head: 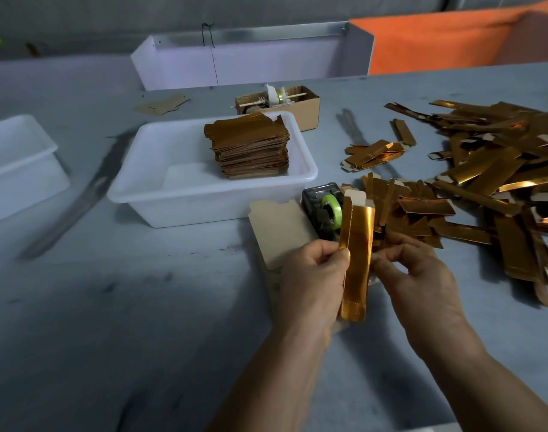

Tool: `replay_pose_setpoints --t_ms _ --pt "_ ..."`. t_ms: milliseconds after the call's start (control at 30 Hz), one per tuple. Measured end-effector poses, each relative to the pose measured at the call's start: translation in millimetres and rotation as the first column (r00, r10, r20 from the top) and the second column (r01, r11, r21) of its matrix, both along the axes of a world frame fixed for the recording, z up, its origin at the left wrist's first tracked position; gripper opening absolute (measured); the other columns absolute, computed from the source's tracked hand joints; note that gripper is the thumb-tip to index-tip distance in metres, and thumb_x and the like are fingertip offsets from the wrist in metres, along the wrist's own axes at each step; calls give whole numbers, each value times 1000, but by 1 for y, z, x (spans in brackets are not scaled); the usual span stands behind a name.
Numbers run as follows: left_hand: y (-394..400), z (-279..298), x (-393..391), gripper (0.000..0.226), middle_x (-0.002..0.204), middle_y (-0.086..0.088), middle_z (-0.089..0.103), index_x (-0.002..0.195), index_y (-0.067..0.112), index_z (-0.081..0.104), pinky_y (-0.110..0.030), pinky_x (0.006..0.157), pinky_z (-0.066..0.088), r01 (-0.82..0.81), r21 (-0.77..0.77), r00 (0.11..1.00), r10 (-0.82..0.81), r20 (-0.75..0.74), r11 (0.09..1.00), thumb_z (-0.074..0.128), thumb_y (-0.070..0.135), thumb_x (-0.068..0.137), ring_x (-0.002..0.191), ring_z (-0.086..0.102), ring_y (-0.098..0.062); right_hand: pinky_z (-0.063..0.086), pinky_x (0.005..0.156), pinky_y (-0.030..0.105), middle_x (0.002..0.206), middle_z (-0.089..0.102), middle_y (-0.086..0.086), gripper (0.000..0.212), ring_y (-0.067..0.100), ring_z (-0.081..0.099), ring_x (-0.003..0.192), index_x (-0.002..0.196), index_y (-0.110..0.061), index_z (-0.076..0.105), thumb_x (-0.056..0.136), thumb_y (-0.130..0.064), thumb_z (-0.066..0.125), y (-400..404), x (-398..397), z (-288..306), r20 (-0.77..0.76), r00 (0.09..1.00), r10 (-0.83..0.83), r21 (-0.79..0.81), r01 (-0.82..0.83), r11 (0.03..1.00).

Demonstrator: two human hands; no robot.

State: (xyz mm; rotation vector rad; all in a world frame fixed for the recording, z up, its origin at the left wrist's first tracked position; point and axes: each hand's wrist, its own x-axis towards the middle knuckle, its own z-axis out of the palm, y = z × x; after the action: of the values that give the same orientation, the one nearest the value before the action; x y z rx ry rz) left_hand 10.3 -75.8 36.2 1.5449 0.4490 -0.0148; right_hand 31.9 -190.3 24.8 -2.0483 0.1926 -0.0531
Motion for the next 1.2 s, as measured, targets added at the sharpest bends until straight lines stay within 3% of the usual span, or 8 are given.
replay_pose_setpoints --t_ms 133,300,467,633,767,933,1067,1200 --pt "-2 4 4 13 87 13 69 103 27 67 -15 67 49 40 -20 999 -40 22 999 59 30 94 82 64 -2 39 103 44 137 48 -4 16 20 42 128 73 -16 64 88 -20 61 0 0 -4 -44 999 5 63 -2 998" --pt "-7 2 4 22 104 2 69 114 20 64 -32 86 56 91 -11 996 -90 12 996 57 29 95 95 65 -11 36 87 21 137 47 -6 12 9 43 118 79 -14 67 88 -18 61 -2 -3 -9 -19 1000 -1 118 3 993" --pt "-6 2 7 19 88 12 67 111 23 66 -11 62 49 50 -43 999 -49 16 998 59 28 94 77 62 0 33 72 10 133 50 -7 15 5 46 109 75 -14 66 88 -18 61 -2 -4 -15 5 1000 -2 143 1 990" --pt "-8 4 9 17 89 12 68 108 24 67 -10 58 46 23 -7 1000 -23 -18 1000 60 27 93 78 62 -1 34 55 2 125 50 -7 12 -1 42 92 75 -16 61 87 -15 63 -2 5 -9 112 992 57 -244 -28 969" --pt "-7 8 9 10 84 15 66 100 27 68 -6 52 45 11 15 1000 -11 -29 1000 61 26 93 71 61 4 36 52 3 106 46 -10 14 0 43 82 100 -11 67 87 -12 63 -5 9 -11 146 982 120 -434 -46 900" --pt "-4 15 6 13 90 13 66 104 26 66 -10 55 43 45 -15 997 -46 -61 999 61 26 93 77 60 -2 41 62 22 95 61 -1 11 12 55 82 84 -27 59 90 -18 57 -21 -4 -12 2 999 39 -50 -38 998" --pt "-1 20 4 6 82 6 68 94 24 67 -14 50 49 69 -93 994 -77 -83 993 62 21 92 57 61 -3 46 72 28 86 65 -3 12 14 63 84 79 -25 65 85 -21 56 -30 -11 16 -16 997 79 306 -70 950" --pt "0 21 -3 9 96 -6 71 99 12 67 -26 72 60 59 -217 994 -77 -75 974 63 11 91 75 72 -13 47 71 30 78 69 -7 18 8 65 73 75 -31 71 66 -31 56 -35 -18 46 -1 953 304 347 -284 894"
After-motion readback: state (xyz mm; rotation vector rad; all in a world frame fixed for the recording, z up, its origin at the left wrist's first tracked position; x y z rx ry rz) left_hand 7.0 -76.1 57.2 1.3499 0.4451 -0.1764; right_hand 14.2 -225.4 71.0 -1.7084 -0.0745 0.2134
